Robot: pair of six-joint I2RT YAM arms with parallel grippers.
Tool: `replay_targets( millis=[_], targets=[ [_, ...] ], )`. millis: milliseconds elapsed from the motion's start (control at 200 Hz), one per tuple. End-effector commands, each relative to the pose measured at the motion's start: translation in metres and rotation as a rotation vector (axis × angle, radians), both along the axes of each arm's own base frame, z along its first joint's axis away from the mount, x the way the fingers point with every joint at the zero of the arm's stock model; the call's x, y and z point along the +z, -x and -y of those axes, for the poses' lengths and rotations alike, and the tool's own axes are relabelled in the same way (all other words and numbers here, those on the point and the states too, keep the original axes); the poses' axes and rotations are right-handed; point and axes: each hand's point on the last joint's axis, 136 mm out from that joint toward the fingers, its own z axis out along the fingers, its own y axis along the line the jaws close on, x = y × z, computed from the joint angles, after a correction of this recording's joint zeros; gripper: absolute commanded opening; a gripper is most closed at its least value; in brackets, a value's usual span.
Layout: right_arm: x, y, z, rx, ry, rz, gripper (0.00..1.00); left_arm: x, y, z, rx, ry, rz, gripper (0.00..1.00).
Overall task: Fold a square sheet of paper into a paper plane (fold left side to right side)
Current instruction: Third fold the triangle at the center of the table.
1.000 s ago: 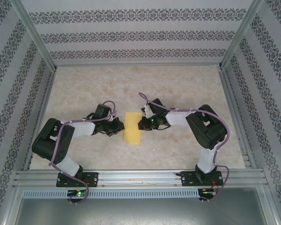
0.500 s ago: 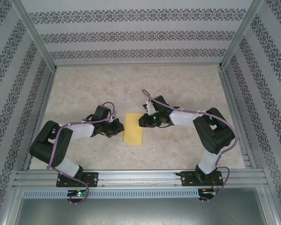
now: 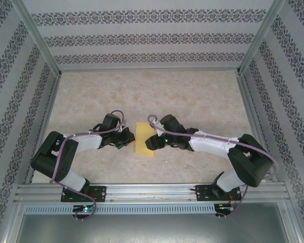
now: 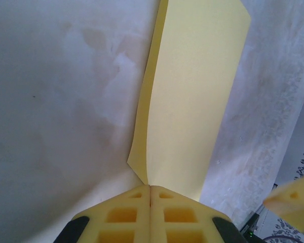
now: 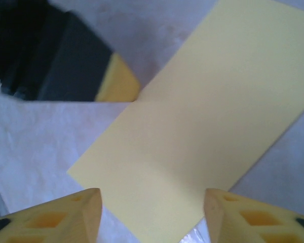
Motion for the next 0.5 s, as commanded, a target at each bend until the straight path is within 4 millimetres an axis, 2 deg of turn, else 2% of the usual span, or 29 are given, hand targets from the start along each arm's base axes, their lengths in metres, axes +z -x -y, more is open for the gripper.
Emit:
replay_targets(
  millis=[0,185,325,495],
  targets=[
    [0.002,0.001,0.006,0.032,0.093,0.215,0.63,0.011,-0.002,0.007,-0.006,0.036,0.03,0.0],
    [-0.005,0.024,-0.003,0.121,0.196,0.378,0.72,0.016,-0.004,0.009,-0.007,0.044,0.042,0.0],
    [-0.012,0.028,-0.01,0.144,0.295,0.468,0.78,0.016,-0.004,0.01,-0.007,0.045,0.041,0.0],
    [-0.017,0.029,-0.023,0.173,0.37,0.532,0.79,0.016,-0.004,0.009,-0.007,0.045,0.041,0.0]
  ],
)
